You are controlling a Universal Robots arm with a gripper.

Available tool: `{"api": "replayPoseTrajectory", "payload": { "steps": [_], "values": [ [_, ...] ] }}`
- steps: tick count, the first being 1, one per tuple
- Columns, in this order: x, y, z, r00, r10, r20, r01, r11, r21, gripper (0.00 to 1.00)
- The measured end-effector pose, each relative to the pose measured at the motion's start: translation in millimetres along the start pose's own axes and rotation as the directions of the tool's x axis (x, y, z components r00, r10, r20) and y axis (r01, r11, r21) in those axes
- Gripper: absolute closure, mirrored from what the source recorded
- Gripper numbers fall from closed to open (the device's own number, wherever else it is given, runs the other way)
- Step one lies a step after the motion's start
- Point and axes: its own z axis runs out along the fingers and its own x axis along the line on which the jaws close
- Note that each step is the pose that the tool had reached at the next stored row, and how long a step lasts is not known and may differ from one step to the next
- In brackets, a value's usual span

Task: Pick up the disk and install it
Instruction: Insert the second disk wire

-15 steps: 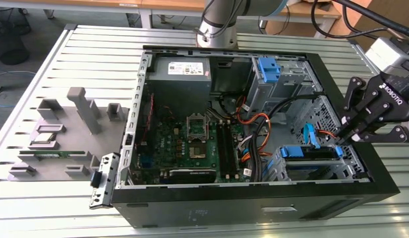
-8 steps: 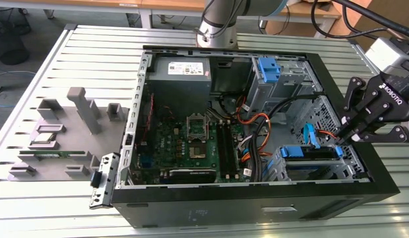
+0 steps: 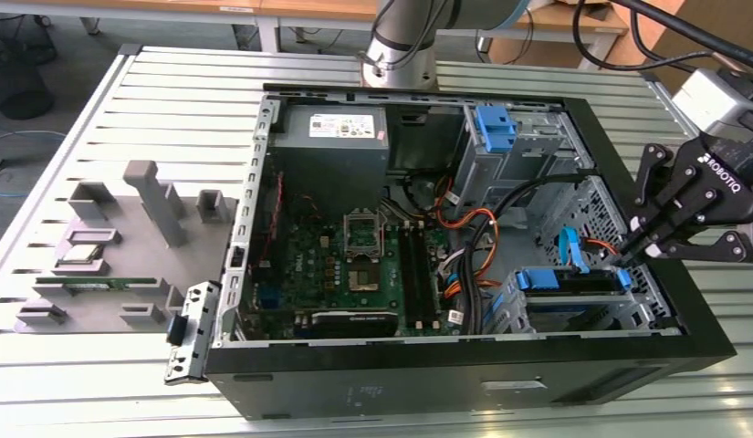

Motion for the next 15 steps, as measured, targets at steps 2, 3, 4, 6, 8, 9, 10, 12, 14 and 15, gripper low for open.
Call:
{"api": "replayPoseTrajectory", "payload": {
  "steps": [2, 3, 4, 6, 8, 9, 10, 12, 14, 15],
  "values": [
    [0.0, 0.0, 0.0, 1.0, 0.0, 0.0, 0.0, 1.0, 0.0, 0.84],
    [0.0, 0.0, 0.0, 1.0, 0.0, 0.0, 0.0, 1.0, 0.0, 0.84],
    [0.0, 0.1, 0.1, 1.0, 0.0, 0.0001, 0.0, 1.0, 0.0, 0.84],
    [0.0, 1.6, -0.4, 1.0, 0.0, 0.0, 0.0, 1.0, 0.0013, 0.84],
    [0.1, 3.1, -2.4, 1.0, 0.0, 0.0007, 0.0, 1.0, 0.0035, 0.84],
    [0.1, 3.9, -3.9, 1.0, 0.0, 0.0008, 0.0, 1.0, 0.0048, 0.84],
    [0.2, 4.8, -5.6, 1.0, 0.0, 0.0009, 0.0, 1.0, 0.0066, 0.84],
    [0.2, 7.3, -7.4, 1.0, 0.001, 0.0009, -0.001, 0.9999, 0.0132, 0.84],
    [0.2, 11.0, -7.5, 1.0, 0.001, 0.0004, -0.001, 0.9996, 0.0274, 0.84],
    [0.1, 12.6, -7.3, 1.0, 0.002, 0.0002, -0.002, 0.9993, 0.0377, 0.84]
  ]
}}
